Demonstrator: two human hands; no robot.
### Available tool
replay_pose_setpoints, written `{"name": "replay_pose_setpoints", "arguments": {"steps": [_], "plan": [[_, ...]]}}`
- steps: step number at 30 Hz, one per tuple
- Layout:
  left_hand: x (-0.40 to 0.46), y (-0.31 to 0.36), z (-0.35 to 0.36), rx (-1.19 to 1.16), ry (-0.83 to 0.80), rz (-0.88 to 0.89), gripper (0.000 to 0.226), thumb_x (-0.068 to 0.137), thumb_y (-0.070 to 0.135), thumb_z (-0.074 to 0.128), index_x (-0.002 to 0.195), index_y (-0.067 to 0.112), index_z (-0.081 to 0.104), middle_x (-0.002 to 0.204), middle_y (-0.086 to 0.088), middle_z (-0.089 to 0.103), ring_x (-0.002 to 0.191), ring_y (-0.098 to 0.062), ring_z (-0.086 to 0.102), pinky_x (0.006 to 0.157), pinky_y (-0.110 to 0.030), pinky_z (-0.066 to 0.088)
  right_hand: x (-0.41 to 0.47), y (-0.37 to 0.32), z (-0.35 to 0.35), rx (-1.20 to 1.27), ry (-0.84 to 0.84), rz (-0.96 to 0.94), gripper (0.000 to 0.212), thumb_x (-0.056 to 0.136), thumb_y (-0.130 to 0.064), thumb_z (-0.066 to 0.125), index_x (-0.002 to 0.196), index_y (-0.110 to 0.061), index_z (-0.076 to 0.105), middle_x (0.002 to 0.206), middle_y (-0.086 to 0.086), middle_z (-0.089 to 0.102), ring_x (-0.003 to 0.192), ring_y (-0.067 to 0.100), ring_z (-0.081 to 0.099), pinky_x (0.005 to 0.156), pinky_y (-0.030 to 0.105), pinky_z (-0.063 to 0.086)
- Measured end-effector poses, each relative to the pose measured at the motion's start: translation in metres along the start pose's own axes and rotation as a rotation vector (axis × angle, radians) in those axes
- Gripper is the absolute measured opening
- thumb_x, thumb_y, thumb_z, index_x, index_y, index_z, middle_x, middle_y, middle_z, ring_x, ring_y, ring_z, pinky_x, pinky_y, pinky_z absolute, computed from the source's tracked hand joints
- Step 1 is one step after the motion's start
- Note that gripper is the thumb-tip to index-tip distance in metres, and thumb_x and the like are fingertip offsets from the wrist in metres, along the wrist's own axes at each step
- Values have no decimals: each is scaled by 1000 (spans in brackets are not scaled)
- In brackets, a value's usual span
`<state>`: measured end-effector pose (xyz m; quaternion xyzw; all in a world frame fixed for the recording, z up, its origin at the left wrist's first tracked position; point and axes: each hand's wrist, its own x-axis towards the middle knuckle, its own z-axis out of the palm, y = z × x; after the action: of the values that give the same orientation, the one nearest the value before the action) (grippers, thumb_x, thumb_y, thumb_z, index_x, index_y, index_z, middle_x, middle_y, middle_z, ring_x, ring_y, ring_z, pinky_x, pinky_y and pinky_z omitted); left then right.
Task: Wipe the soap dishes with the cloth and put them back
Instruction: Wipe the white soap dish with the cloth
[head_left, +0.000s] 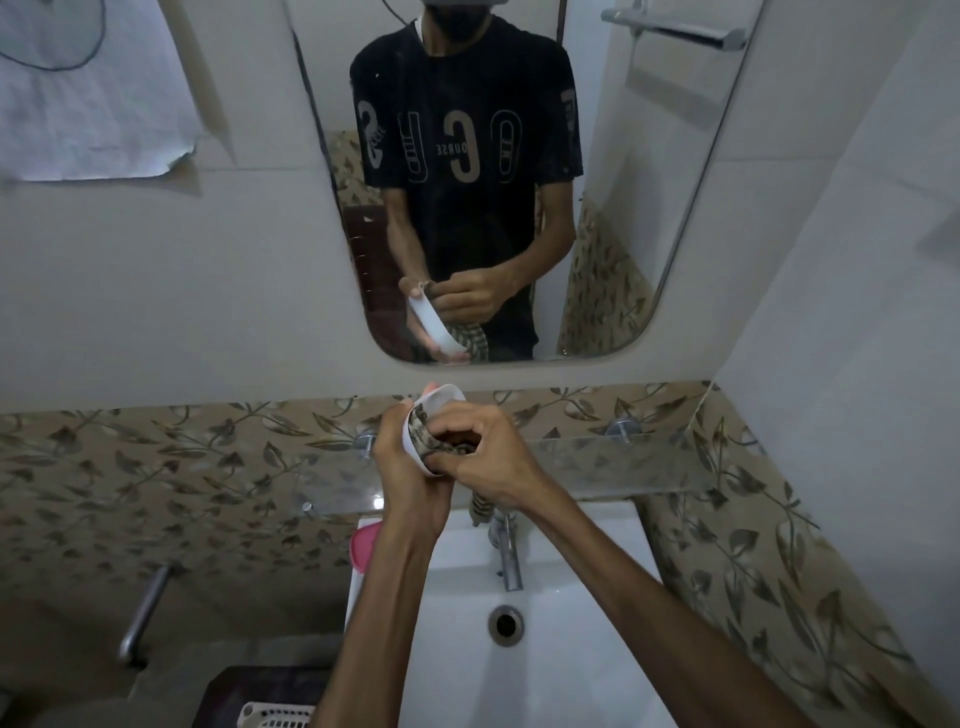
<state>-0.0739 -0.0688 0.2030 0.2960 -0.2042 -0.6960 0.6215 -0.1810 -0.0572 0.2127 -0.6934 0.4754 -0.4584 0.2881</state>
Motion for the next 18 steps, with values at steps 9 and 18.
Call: {"name": "replay_pose_setpoints", "arguments": {"steps": [9,18], "plan": [[-14,-6,9,-53,16,20,36,101,30,46,105,8,73,99,-10,71,94,-21,69,83,-31,57,6,10,2,-178,239,-38,24,79,-6,84,102,-11,82,102,1,80,94,9,64,86,25,49],[-30,-16,15,-93,45,-33,39,99,32,47,110,4,73,101,-13,72,94,-25,70,83,-36,54,-15,14,-15,-418,334,-14,33,78,-4,76,110,-14,79,105,0,78,92,23,71,81,34,59]]}}
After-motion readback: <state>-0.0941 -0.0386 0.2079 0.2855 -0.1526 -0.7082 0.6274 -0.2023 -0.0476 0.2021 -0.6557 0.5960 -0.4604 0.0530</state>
